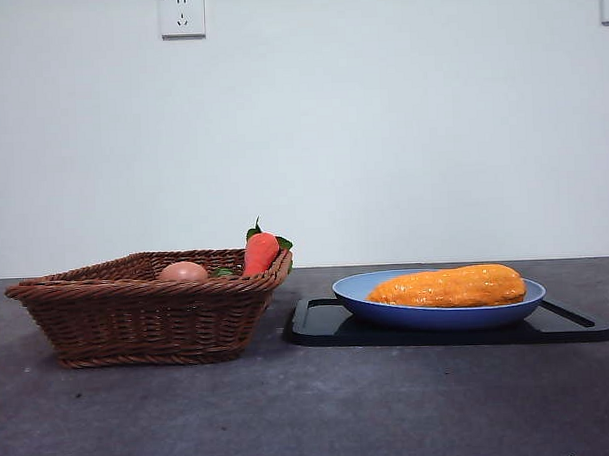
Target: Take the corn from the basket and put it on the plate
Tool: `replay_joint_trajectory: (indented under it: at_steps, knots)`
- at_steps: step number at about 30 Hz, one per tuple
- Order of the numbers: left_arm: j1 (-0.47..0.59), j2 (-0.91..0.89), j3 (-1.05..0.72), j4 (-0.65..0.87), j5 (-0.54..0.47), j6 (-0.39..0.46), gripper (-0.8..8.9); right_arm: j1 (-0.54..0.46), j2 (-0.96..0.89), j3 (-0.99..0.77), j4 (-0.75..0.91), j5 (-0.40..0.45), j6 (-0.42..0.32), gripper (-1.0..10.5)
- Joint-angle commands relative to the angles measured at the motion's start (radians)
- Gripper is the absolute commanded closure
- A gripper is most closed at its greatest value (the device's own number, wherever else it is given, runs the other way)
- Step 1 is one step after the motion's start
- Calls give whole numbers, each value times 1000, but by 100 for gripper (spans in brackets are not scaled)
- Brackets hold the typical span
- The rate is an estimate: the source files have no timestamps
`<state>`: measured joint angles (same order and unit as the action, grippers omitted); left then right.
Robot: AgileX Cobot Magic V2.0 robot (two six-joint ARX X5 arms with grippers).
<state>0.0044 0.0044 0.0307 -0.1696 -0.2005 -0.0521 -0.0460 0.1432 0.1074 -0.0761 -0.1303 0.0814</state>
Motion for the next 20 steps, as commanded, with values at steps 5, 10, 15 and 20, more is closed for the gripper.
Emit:
replay_joint_trajectory:
  at_steps: [5,10,15,20]
  knots:
    - [3,-2,-27,-1,1,-9,809,-3,-108,-82,46,2,-15,945]
    - [3,-2,-27,-1,1,-9,809,-4,-140,-98,-2,10,-16,945]
    - [3,-2,-27,0,1,-9,810,-4,-140,-98,-47,8,-17,945]
    - [3,-2,-27,0,1,-9,810,-4,-140,-98,-49,8,-16,945]
